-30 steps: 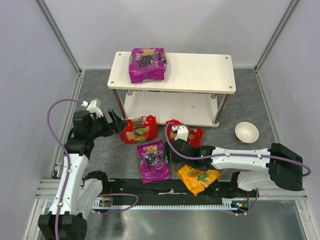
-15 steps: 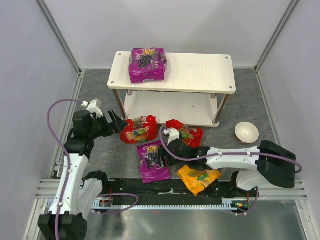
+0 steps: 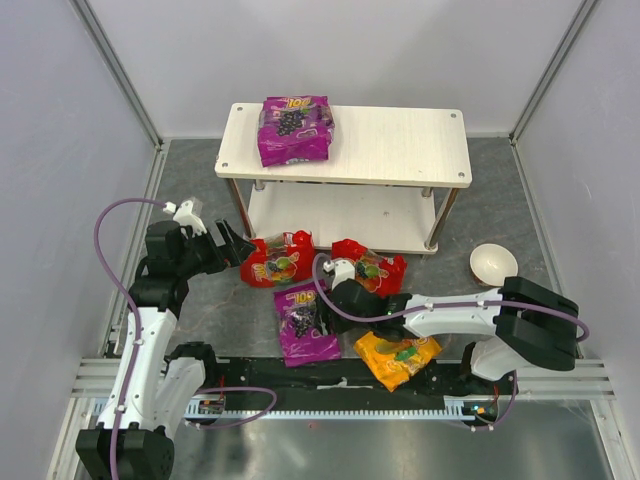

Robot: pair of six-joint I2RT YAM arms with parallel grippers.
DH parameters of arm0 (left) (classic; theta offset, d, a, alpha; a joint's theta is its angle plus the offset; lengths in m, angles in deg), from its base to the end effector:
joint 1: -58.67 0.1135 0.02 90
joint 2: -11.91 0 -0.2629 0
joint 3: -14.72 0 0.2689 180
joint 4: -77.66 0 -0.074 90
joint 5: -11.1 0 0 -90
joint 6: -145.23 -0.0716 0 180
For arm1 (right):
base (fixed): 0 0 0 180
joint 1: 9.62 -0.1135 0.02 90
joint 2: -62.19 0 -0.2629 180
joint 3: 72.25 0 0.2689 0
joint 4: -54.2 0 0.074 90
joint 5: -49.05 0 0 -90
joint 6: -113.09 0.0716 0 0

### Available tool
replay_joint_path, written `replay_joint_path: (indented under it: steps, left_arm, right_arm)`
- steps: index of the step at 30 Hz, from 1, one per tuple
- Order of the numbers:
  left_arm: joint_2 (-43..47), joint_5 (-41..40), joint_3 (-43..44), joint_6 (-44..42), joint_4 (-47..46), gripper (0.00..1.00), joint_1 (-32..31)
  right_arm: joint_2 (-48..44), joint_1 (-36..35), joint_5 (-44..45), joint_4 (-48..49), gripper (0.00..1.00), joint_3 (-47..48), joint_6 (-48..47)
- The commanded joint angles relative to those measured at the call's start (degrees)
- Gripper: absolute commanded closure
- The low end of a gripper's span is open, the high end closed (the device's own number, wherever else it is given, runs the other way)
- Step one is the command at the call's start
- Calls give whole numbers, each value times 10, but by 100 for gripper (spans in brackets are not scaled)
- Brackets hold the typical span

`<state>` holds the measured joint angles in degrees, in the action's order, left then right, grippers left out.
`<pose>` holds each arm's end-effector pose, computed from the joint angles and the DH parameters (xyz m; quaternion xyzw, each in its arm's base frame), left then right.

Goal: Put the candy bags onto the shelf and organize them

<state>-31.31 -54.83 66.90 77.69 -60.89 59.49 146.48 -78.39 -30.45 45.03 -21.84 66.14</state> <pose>0.2120 -0.0262 0.2605 -0.0747 0.8600 -0.2679 0.4278 0.1290 0.2960 0.1266 -0.1678 0.8986 0.2815 0.2918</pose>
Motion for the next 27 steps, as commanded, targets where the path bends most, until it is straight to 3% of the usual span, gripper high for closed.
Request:
replay_joint_path:
  steps: [1, 5, 6, 8, 20, 27]
  left_arm:
    - [6, 5, 0, 0, -18, 1, -1]
    - [5, 6, 0, 0, -18, 1, -1]
    - [3, 5, -1, 0, -18, 1, -2]
    - [3, 5, -1, 0, -18, 1, -1]
    - [3, 5, 0, 1, -19, 1, -2]
    - [3, 6, 0, 0, -18, 1, -1]
  right_arm:
    - [8, -1, -20, 36, 45, -7, -7]
    - [-7, 0, -31, 34, 69, -6, -19]
    - [-12, 0, -35, 30, 83, -4, -24]
    - [-26, 0, -46, 11, 100, 8, -43]
    - [-248, -4, -45, -194, 100, 174, -162]
    - [-251, -4, -4, -310, 100, 343, -226]
